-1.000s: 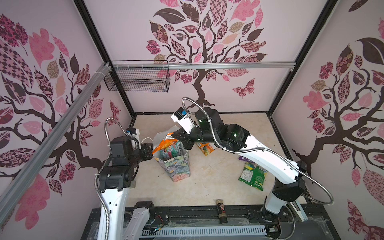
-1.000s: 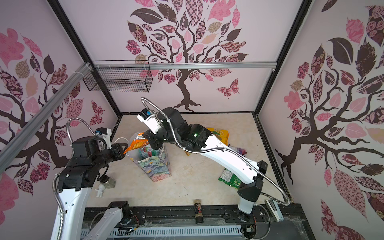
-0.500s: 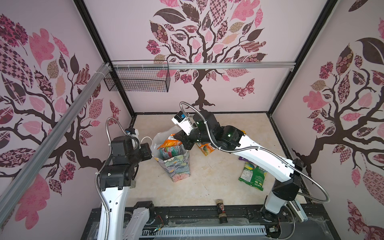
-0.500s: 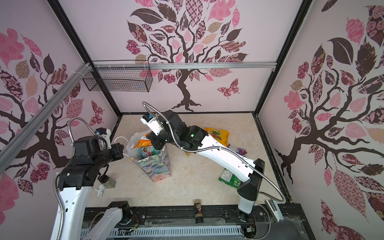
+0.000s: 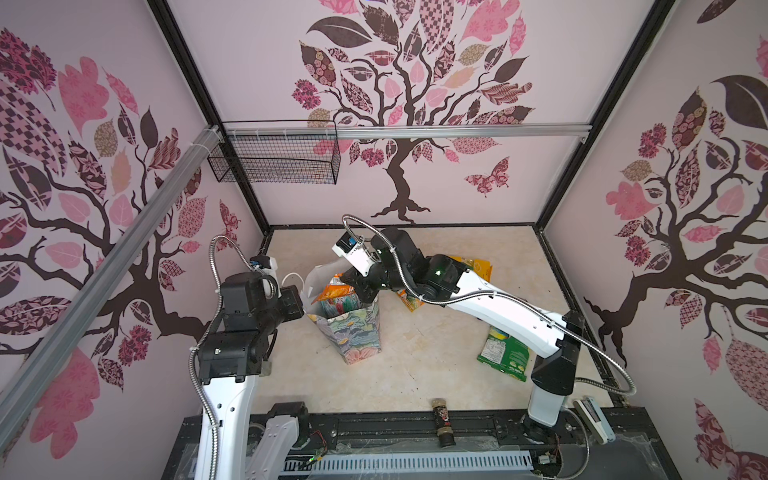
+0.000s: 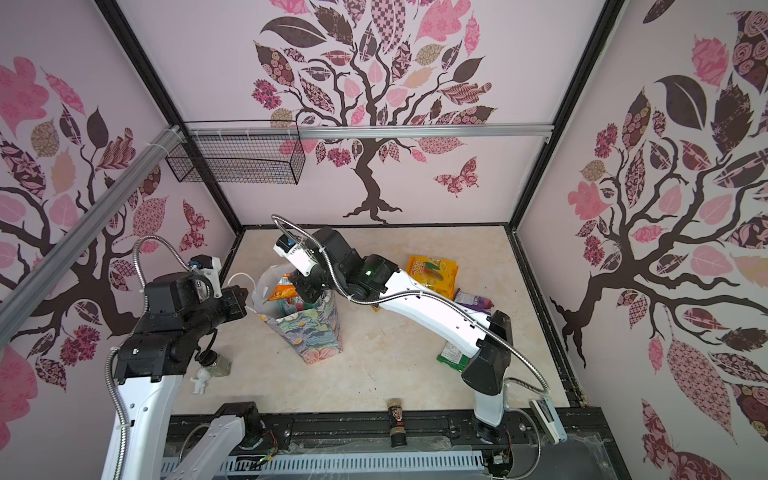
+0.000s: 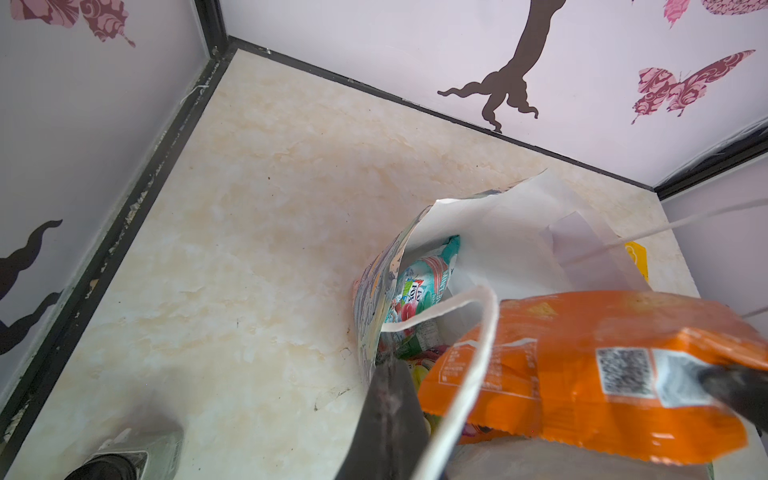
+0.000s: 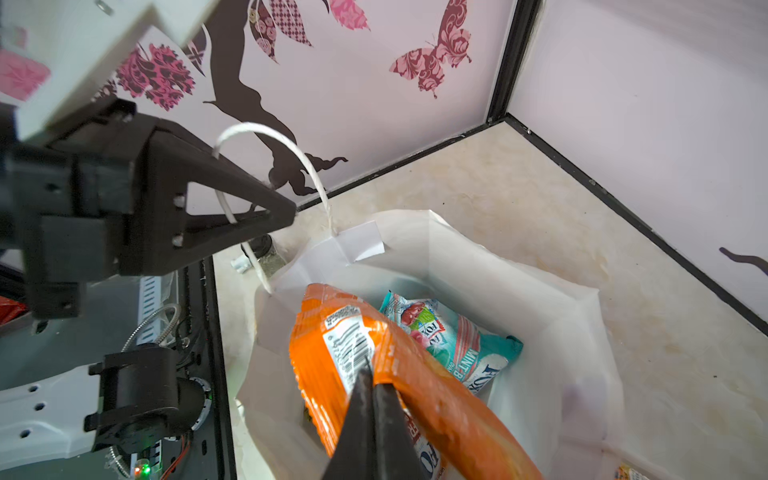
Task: Place the snacks into the paper bag
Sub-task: 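Lower the orange chip bag into the paper bag and open the right gripper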
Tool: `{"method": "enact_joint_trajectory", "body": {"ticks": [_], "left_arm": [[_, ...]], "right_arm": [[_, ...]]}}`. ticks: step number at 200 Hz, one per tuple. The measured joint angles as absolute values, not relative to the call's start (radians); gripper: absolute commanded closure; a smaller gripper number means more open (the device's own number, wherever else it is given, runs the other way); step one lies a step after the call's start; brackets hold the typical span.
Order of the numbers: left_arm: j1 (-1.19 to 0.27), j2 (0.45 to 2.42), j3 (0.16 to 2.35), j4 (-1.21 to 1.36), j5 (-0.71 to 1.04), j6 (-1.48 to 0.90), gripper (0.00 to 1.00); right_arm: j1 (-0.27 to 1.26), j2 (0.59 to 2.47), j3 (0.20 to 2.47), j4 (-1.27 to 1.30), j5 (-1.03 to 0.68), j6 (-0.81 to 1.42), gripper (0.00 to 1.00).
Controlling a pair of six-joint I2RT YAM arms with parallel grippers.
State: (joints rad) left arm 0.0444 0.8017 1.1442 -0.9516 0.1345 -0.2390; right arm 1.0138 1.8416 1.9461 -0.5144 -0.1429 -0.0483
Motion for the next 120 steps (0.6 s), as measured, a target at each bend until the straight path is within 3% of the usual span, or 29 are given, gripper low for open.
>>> {"method": "enact_joint_trajectory", "body": {"ticks": [120], "left_arm": [[0.044, 0.819, 1.143, -0.919, 0.144, -0.251, 1.0]], "right_arm": [[1.045, 1.893, 2.075, -0.674, -0.096, -0.094, 1.0]]}}
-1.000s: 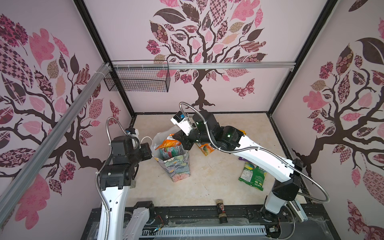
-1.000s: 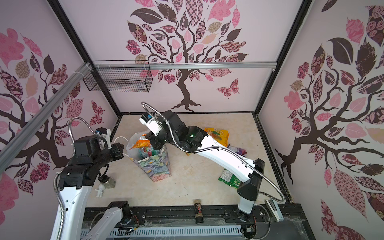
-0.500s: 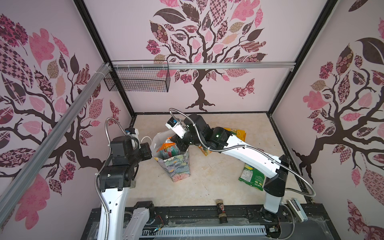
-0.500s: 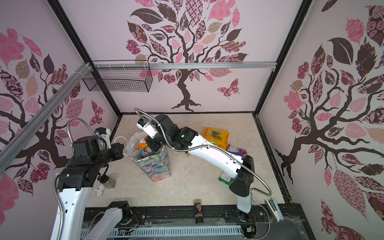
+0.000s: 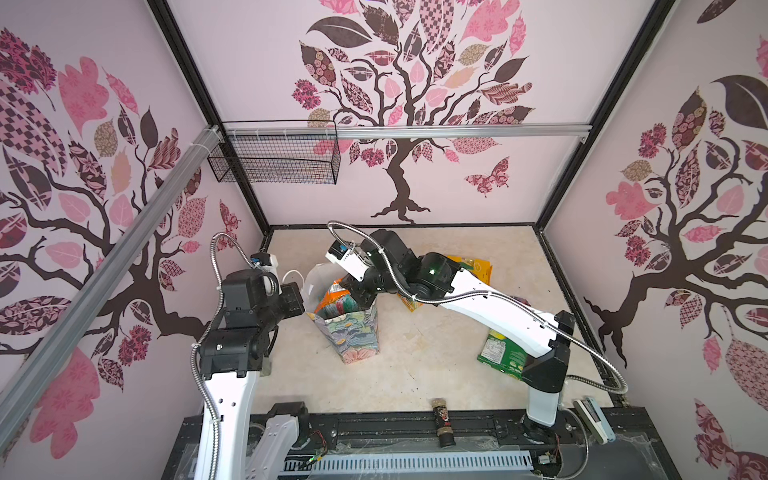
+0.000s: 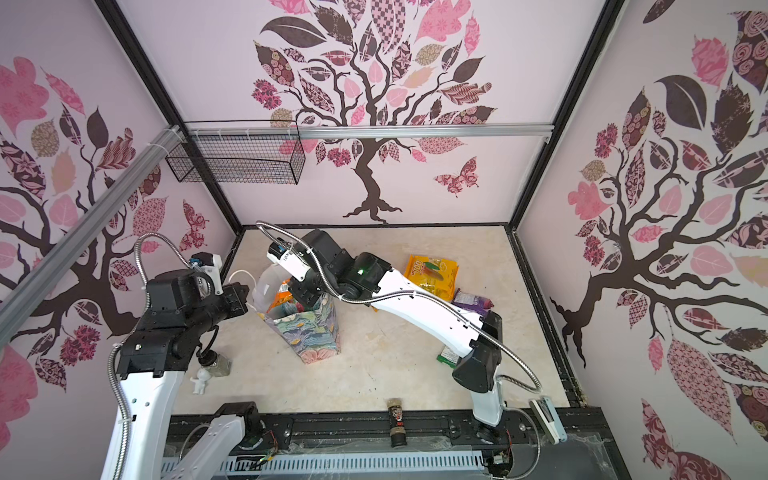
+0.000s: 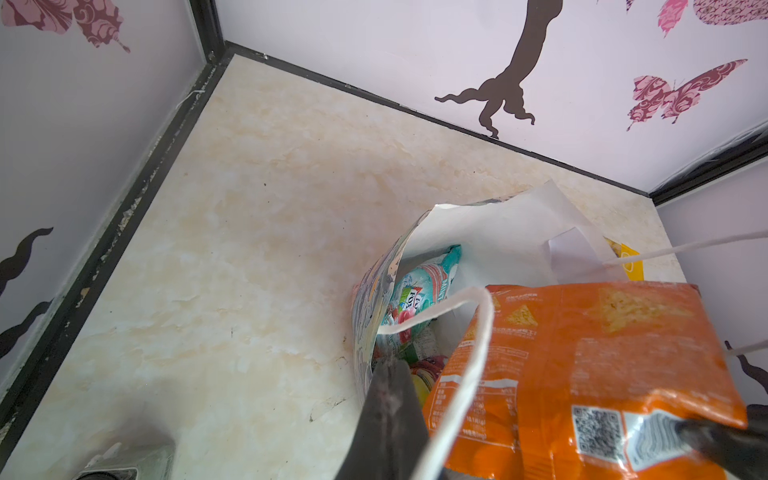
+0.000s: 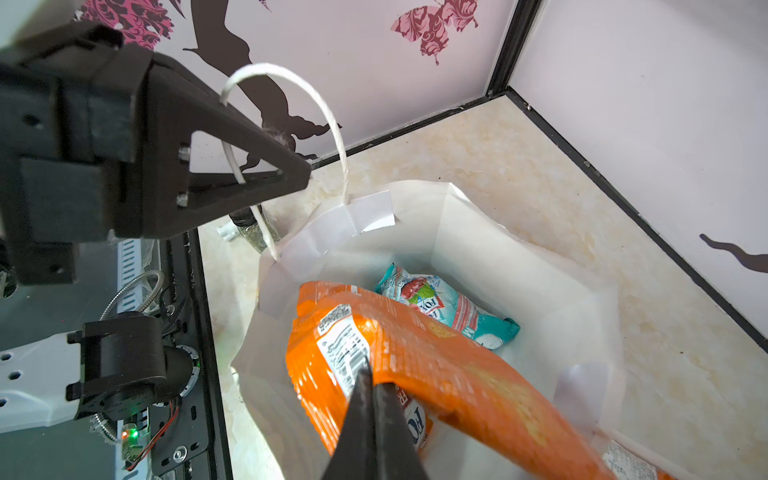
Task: Place the snacks into the paper bag
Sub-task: 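Lower the orange chip bag into the paper bag and open the right gripper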
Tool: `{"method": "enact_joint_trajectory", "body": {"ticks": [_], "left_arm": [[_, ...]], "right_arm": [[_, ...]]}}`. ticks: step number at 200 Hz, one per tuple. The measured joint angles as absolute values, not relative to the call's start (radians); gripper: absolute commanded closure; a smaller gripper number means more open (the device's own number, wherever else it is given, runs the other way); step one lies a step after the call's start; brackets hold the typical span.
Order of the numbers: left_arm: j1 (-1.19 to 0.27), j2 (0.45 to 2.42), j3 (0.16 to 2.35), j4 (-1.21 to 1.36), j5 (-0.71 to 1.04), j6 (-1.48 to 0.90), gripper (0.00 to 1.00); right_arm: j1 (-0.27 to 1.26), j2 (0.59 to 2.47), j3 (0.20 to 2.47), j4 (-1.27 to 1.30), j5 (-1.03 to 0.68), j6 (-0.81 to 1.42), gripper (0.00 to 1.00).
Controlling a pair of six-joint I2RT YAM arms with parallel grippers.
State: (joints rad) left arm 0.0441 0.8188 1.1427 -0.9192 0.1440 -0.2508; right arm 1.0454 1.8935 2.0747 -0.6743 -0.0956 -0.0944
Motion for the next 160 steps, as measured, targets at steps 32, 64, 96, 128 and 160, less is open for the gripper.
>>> {"method": "enact_joint_trajectory", "body": {"ticks": [32, 64, 96, 128, 160], "left_arm": [[0.044, 0.819, 1.142, -0.913, 0.156, -0.26, 1.0], [0.044, 0.819, 1.142, -0.909, 0.169, -0.262, 1.0], [0.044, 0.822, 1.141, -0.906, 0.176, -0.262, 1.0], [0.044, 0.825, 1.137, -0.899, 0.182, -0.262, 1.0], [0.044, 0.826, 1.137, -0.894, 0.186, -0.262, 1.0]], "right_arm": [[1.046, 1.899, 2.089, -0.695, -0.089, -0.094, 0.9], [1.046, 1.907, 2.098, -0.697, -0.081, -0.097, 0.82], [1.046, 1.907, 2.101, -0.698, -0.075, -0.098, 0.79], [1.047, 1.908, 2.101, -0.698, -0.074, -0.098, 0.79], [1.047, 1.908, 2.101, -0.698, -0.075, -0.098, 0.78]]}}
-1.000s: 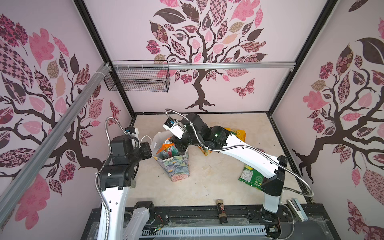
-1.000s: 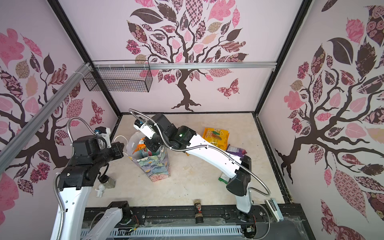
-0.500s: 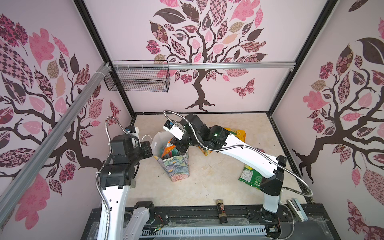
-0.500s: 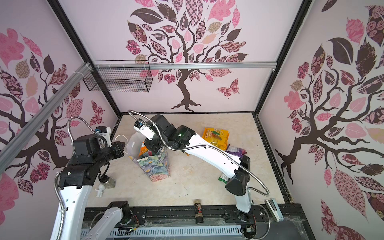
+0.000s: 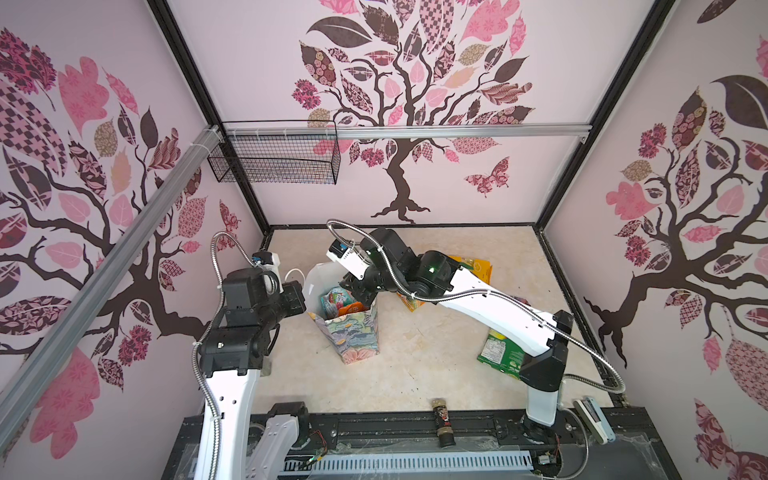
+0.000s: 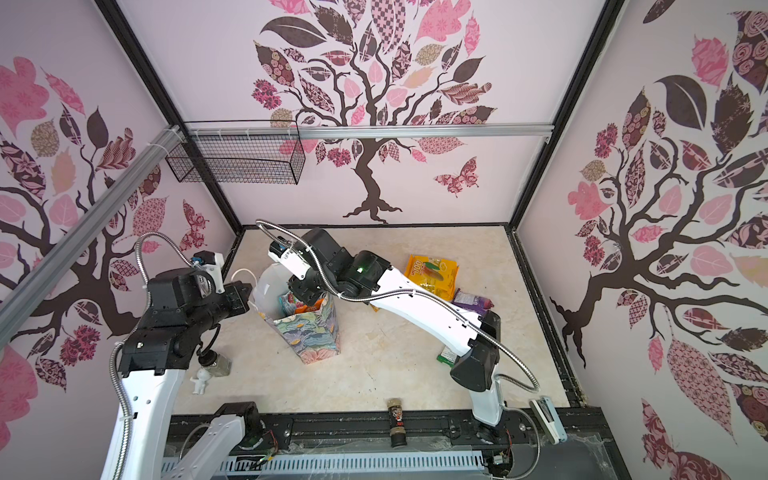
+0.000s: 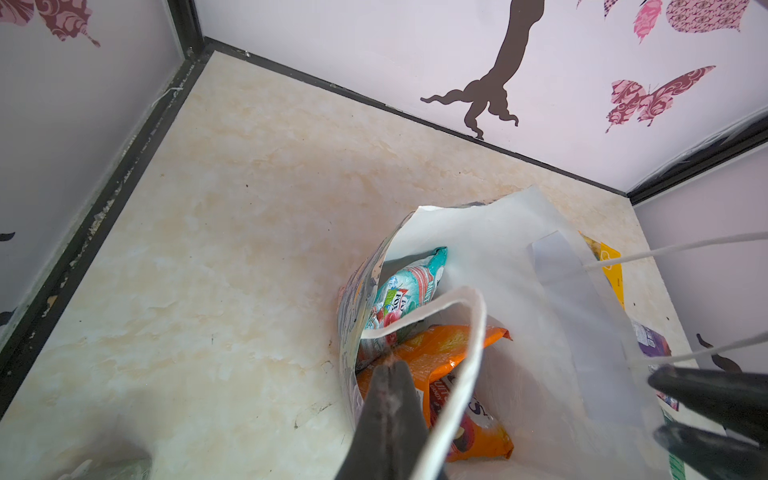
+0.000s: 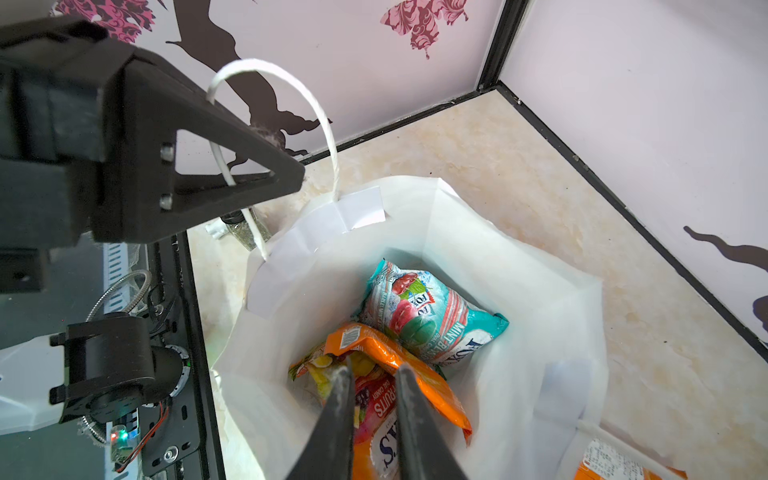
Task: Place the snacks into the paper bag
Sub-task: 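Lower the orange chip bag into the paper bag and open the right gripper, then withdraw the right gripper from the bag toward the remaining packets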
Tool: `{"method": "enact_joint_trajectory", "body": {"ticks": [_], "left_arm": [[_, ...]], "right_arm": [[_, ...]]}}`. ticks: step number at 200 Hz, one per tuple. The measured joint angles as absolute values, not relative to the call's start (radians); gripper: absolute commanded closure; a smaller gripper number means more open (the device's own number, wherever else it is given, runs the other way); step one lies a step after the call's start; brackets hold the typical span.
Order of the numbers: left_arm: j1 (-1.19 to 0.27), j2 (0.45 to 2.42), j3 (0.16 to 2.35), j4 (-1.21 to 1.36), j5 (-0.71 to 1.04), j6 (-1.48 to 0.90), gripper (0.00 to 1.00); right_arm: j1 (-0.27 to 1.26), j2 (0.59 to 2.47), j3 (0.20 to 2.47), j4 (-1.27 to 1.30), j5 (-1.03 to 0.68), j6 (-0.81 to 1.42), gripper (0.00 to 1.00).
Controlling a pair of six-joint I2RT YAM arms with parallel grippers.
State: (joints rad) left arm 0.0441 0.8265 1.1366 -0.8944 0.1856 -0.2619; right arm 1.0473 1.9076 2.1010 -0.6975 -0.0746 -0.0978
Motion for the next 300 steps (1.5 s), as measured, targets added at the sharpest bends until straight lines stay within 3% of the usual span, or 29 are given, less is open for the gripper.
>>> {"method": "enact_joint_trajectory", "body": {"ticks": [36, 78, 91, 111, 141, 178, 243, 300], "left_arm": [[0.044, 0.83, 1.131, -0.884, 0.187, -0.262, 1.0], [0.044, 0.827, 1.13, -0.883, 0.189, -0.262, 1.0], [0.044, 0.823, 1.127, -0.879, 0.189, -0.265, 1.0], [0.044, 0.815, 1.121, -0.868, 0.198, -0.272, 1.0], [0.044, 0.813, 1.095, -0.829, 0.226, -0.287, 1.0], [0.044, 0.836, 1.093, -0.802, 0.24, -0.288, 1.0], [0.043, 0.817, 1.082, -0.759, 0.268, -0.31, 1.0], [0.042, 0.845, 1.064, -0.738, 0.268, -0.306, 1.0]], "right_arm": [[1.047, 1.908, 2.101, -0.697, -0.07, -0.098, 0.77], [1.048, 1.872, 2.014, -0.608, -0.033, -0.068, 0.68], [1.048, 1.825, 1.926, -0.561, -0.02, -0.044, 0.53], [1.049, 1.713, 1.786, -0.487, 0.001, -0.001, 0.45], [1.049, 1.489, 1.65, -0.429, 0.059, 0.058, 0.17], [1.052, 1.215, 1.451, -0.367, 0.254, 0.142, 0.01], [1.05, 1.197, 1.176, -0.439, 0.527, 0.236, 0.0], [0.951, 1.137, 1.023, -0.527, 0.599, 0.409, 0.0]]}}
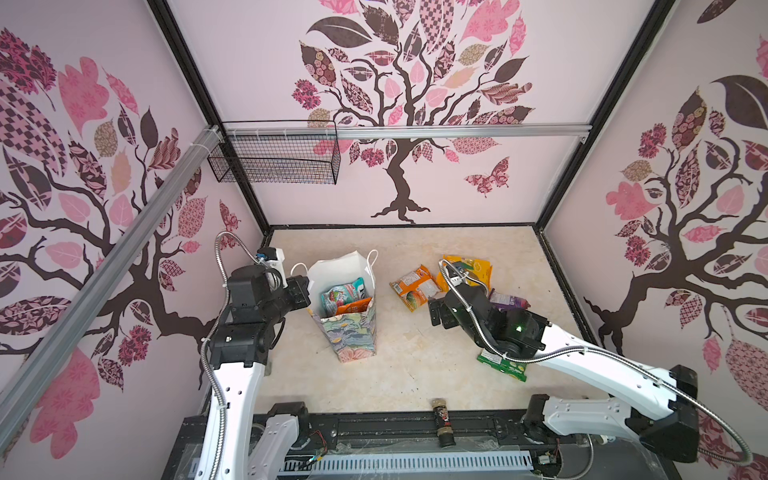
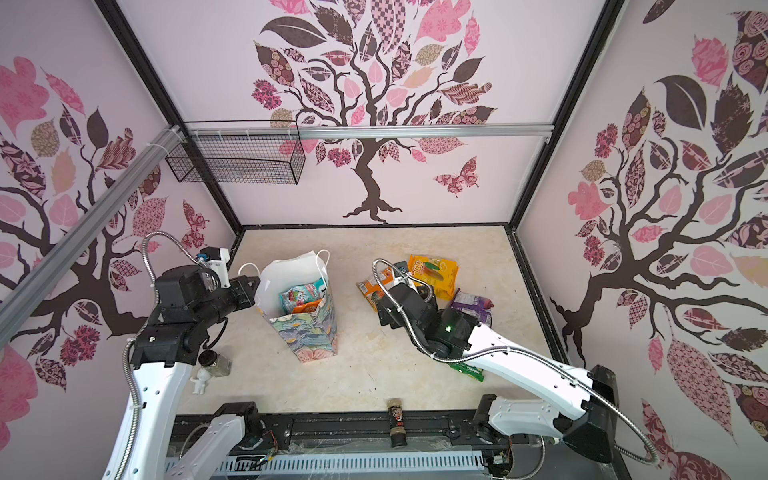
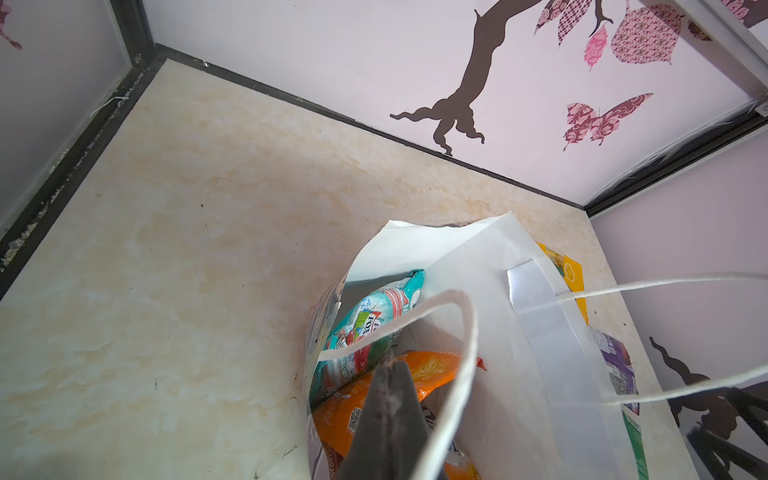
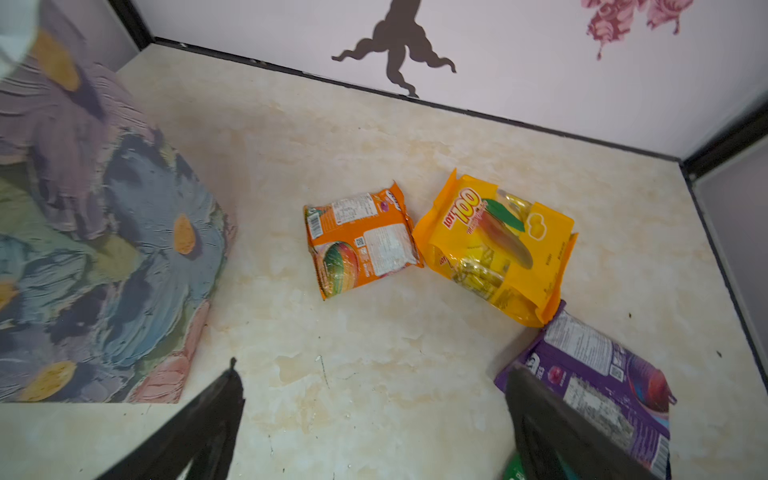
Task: Place the snacks into the paper bag
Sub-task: 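Withdraw the right gripper from the bag toward the remaining packets, then lower the right gripper over the green packet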
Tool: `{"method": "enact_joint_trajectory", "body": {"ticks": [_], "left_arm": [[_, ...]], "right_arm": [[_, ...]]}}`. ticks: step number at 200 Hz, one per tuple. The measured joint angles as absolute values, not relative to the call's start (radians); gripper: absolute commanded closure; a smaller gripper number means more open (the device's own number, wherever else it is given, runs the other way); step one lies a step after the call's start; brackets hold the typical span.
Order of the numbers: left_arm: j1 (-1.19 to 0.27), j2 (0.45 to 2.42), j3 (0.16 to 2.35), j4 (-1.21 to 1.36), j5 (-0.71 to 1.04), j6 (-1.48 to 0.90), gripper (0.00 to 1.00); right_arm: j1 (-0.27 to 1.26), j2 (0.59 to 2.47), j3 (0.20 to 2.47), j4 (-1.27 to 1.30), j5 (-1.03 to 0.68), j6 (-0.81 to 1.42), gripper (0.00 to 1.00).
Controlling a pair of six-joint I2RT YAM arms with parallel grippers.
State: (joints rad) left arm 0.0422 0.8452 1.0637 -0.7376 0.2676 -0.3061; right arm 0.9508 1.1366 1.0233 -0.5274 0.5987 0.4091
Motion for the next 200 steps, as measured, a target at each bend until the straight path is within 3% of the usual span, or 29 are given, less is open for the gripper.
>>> {"method": "enact_joint_trajectory", "body": {"ticks": [35, 101, 200], "left_arm": [[0.042, 0.829, 1.053, -0.727, 0.267, -0.302, 0.99], [0.042, 0.83, 1.052, -0.723, 0.275, -0.291, 0.99], [0.054, 0.841, 1.05, -0.703, 0.307, -0.291, 0.98]], "right_arm": [[0.902, 0.997, 0.777, -0.569, 0.598, 0.575, 0.0], [0.9, 0.758, 0.567, -0.633, 0.61, 0.777, 0.0], [0.76, 0.792, 0.447, -0.59, 0.564, 0.872, 0.01]]}}
